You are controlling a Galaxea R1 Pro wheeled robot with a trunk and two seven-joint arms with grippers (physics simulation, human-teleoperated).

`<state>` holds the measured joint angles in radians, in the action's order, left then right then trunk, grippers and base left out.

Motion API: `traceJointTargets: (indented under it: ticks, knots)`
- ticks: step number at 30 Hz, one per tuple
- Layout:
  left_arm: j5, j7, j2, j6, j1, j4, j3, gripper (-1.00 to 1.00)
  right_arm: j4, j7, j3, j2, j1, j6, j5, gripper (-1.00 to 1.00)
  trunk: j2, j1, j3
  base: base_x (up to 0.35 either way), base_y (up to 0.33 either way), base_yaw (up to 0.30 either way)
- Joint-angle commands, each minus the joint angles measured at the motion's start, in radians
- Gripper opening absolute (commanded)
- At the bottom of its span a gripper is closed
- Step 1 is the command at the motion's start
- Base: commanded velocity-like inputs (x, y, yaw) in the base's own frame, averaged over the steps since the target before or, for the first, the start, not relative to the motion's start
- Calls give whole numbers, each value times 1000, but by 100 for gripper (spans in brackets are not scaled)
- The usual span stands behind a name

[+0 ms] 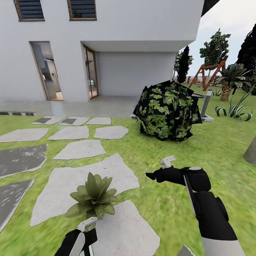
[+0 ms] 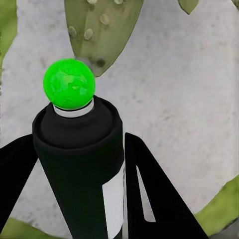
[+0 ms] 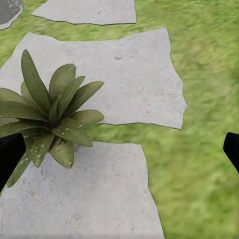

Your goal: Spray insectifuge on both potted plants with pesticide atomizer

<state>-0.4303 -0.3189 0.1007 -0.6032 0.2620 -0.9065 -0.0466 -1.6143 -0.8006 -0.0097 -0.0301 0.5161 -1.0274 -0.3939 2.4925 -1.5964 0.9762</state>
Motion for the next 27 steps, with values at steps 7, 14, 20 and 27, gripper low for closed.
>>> traceJointTargets:
  ticks: [7, 14, 20, 27]
  knots:
    - [-11, -10, 12, -7, 0, -55, 3, -100, -1, -9, 0, -1, 1, -3, -10, 100, 0, 0, 1, 0, 0, 0]
    - [-10, -11, 14, -8, 0, -91, 66, -100, -1, -9, -1, -1, 1, -3, -10, 100, 0, 0, 1, 28, -61, 0]
    - [-9, -14, 14, -8, 0, -93, 74, -100, -1, -9, -1, -1, 1, -2, -10, 100, 0, 0, 1, 10, -17, 0]
    - [-66, -199, 49, -20, -4, -311, 128, -100, -1, -9, 0, -1, 1, -2, -10, 100, 0, 0, 1, 0, -1, 0]
